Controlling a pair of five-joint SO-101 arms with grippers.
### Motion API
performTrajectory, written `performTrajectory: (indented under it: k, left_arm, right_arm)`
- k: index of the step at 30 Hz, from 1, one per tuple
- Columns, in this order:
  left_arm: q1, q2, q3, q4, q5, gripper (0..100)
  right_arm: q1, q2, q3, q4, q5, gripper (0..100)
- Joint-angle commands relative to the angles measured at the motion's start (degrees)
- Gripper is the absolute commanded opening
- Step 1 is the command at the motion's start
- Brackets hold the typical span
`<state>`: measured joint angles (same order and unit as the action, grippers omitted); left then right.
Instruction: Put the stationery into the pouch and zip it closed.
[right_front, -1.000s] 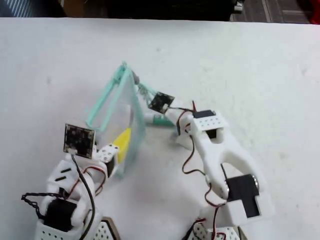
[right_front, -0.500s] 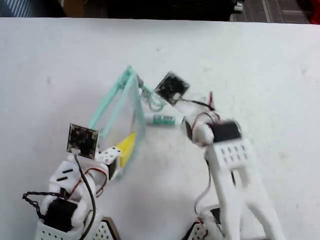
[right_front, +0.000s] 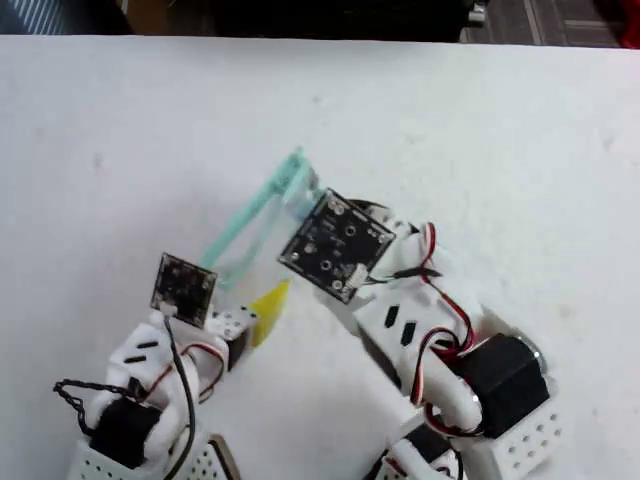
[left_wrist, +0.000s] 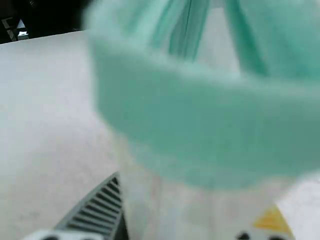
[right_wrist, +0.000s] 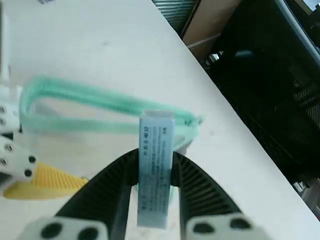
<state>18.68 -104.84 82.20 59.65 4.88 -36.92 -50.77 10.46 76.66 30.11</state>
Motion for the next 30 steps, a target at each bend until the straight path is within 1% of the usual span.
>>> performTrajectory:
  k: [1, 6, 12, 16, 27, 30]
  left_arm:
    - [1.9, -0.1, -2.5, 0.4, -0.1, 25]
    - [1.9, -0.1, -2.5, 0.4, -0.1, 25]
    - [1.9, -0.1, -2.5, 0.4, -0.1, 25]
    - [1.9, -0.1, -2.5, 0.2, -0.1, 25]
    - [1.9, -0.1, -2.3, 0.2, -0.4, 25]
    - [1.9, -0.1, -1.1, -0.9, -0.5, 25]
  right_arm:
    - [-1.8, 4.0, -9.6, 0.2, -3.3, 1.7]
    - [-2.3, 6.6, -16.2, 0.0, -3.4, 1.7]
    - [-8.7, 6.5, -18.5, -0.8, -3.4, 1.7]
    - [-11.0, 7.0, -18.6, -2.6, -3.4, 1.7]
    - [-11.4, 7.0, -18.5, -10.4, -3.0, 1.8]
    - [-11.2, 7.1, -18.5, -11.0, -3.0, 1.8]
